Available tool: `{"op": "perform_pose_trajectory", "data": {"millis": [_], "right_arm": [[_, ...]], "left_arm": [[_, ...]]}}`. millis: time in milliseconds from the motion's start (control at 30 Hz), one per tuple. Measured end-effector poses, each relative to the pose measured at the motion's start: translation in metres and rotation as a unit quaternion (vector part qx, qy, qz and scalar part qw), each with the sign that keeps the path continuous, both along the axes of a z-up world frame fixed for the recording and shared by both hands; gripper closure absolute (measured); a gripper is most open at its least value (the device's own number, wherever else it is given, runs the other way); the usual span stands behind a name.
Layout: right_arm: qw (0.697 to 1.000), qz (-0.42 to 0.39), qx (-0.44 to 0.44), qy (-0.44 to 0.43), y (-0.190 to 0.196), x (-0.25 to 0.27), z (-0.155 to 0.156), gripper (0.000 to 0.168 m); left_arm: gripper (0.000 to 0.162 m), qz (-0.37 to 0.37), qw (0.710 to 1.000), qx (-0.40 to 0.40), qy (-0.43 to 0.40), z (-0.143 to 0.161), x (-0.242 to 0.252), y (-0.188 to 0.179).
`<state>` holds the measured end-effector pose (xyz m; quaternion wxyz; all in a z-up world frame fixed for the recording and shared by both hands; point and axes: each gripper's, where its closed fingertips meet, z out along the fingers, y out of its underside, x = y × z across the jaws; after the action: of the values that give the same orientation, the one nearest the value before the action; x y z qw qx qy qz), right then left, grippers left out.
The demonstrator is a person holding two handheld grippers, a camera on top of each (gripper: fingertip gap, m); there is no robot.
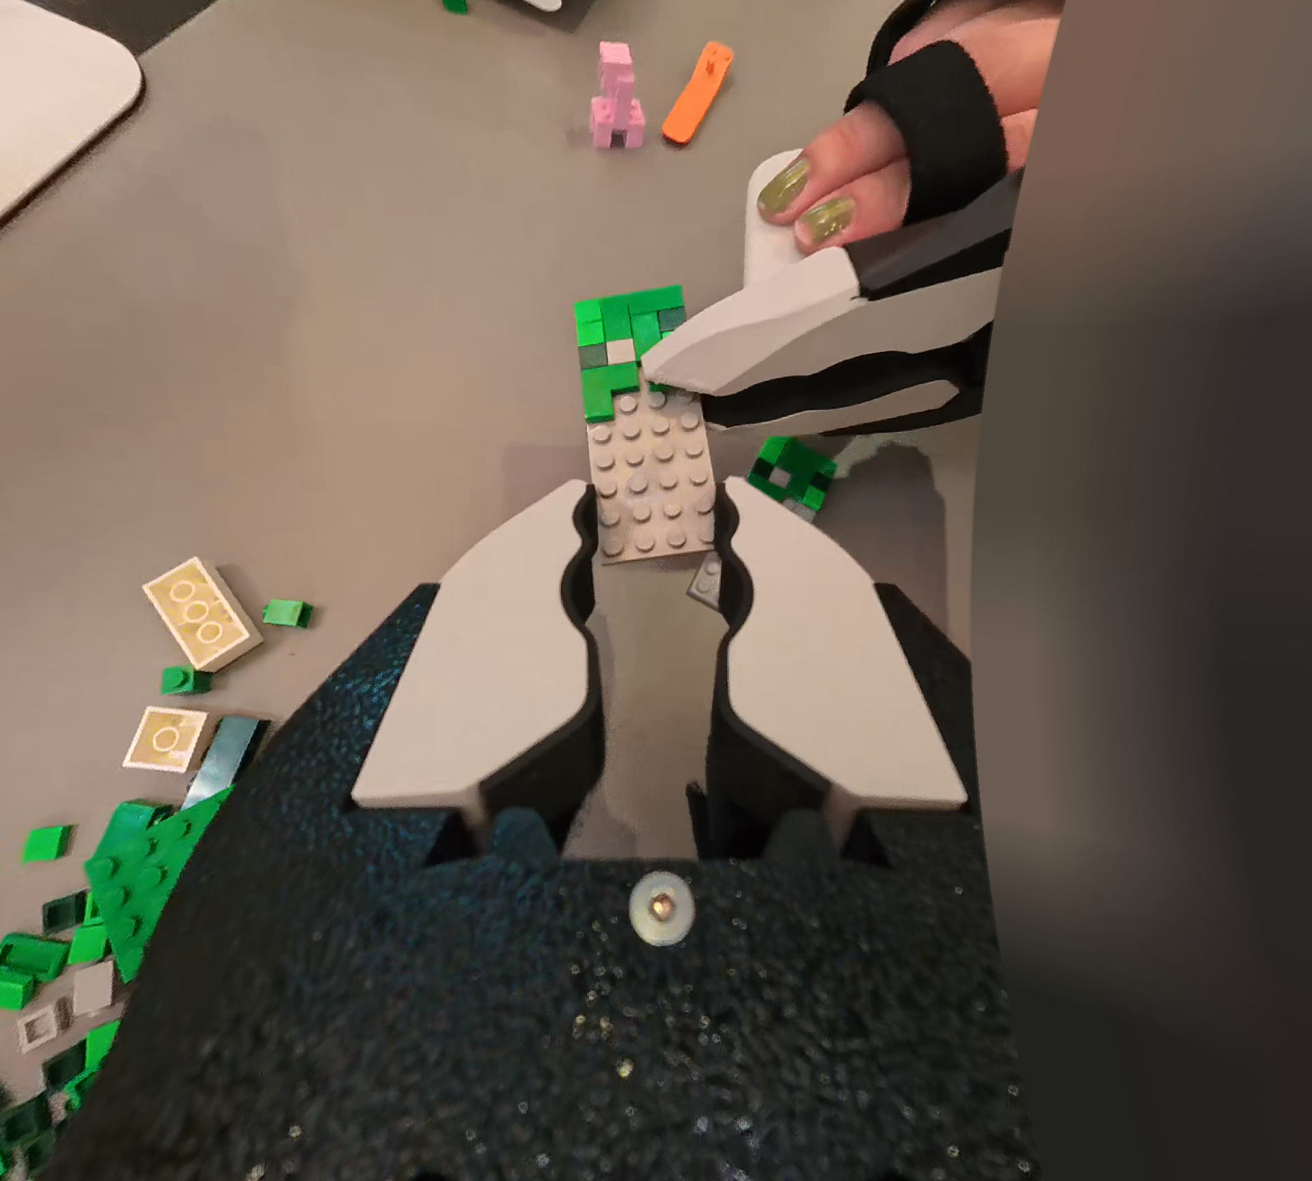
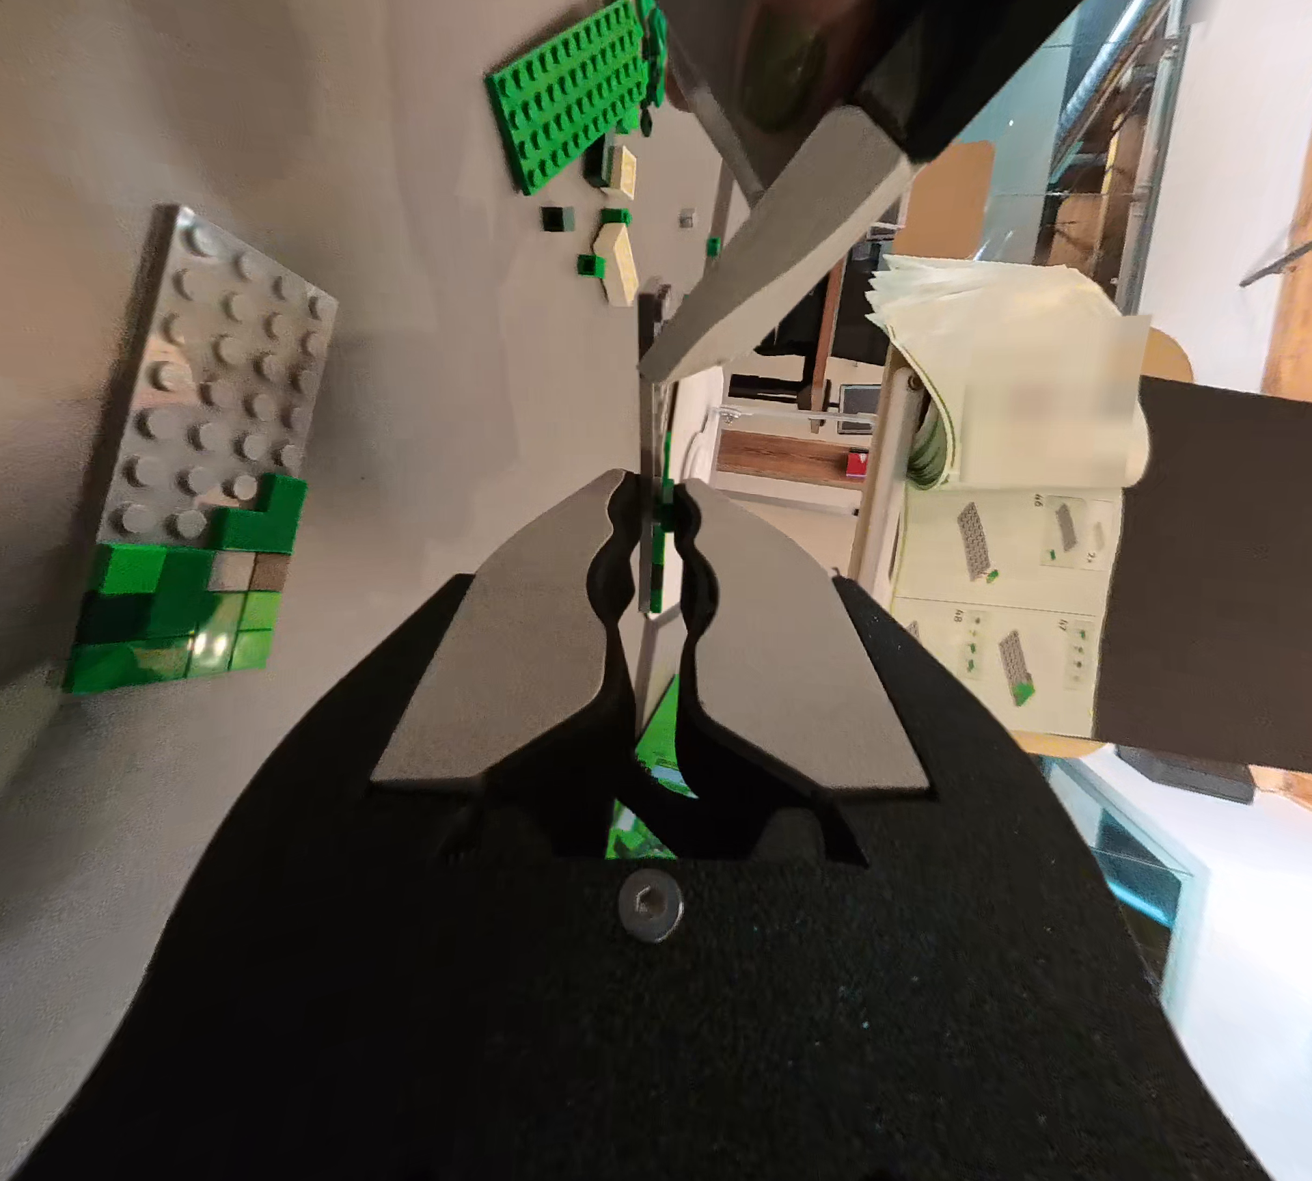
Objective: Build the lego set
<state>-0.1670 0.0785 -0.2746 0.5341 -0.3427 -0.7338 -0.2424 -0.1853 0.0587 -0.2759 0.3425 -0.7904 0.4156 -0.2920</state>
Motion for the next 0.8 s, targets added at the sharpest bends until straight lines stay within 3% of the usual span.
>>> {"op": "perform_pose_trajectory", "data": {"millis": [33, 67, 200, 300, 467, 533, 733, 800], "right_arm": [[1.000, 0.000, -0.005, 0.005, -0.001, 0.001, 0.001, 0.160], [1.000, 0.001, -0.013, 0.009, -0.002, 0.001, 0.001, 0.160], [0.998, -0.013, -0.058, 0.016, -0.002, 0.003, -0.006, 0.161], [0.999, -0.010, -0.041, 0.014, -0.002, 0.003, -0.006, 0.160], [0.997, -0.021, -0.069, 0.028, 0.002, 0.010, -0.012, 0.160], [0.994, -0.021, -0.095, 0.052, 0.003, 0.014, -0.012, 0.160], [0.974, 0.035, -0.198, 0.103, -0.016, 0.009, -0.006, 0.161], [0.974, 0.040, -0.200, 0.102, -0.019, 0.009, -0.005, 0.160]], "left_arm": [[0.131, -0.001, 1.000, 0.003, 0.000, 0.002, 0.000, -0.001], [0.131, -0.001, 1.000, 0.004, 0.000, 0.002, 0.001, -0.001], [0.162, -0.023, 0.999, 0.033, -0.002, 0.006, 0.006, -0.005], [0.162, -0.028, 0.998, 0.052, 0.018, 0.003, 0.008, -0.006], [0.113, -0.022, 0.996, 0.077, 0.027, -0.001, 0.001, 0.006], [0.111, -0.049, 0.991, 0.125, 0.030, 0.000, 0.002, 0.008], [0.152, -0.151, 0.911, 0.371, 0.098, -0.002, 0.018, -0.007], [0.157, -0.150, 0.874, 0.445, 0.121, 0.003, 0.019, -0.008]]}}
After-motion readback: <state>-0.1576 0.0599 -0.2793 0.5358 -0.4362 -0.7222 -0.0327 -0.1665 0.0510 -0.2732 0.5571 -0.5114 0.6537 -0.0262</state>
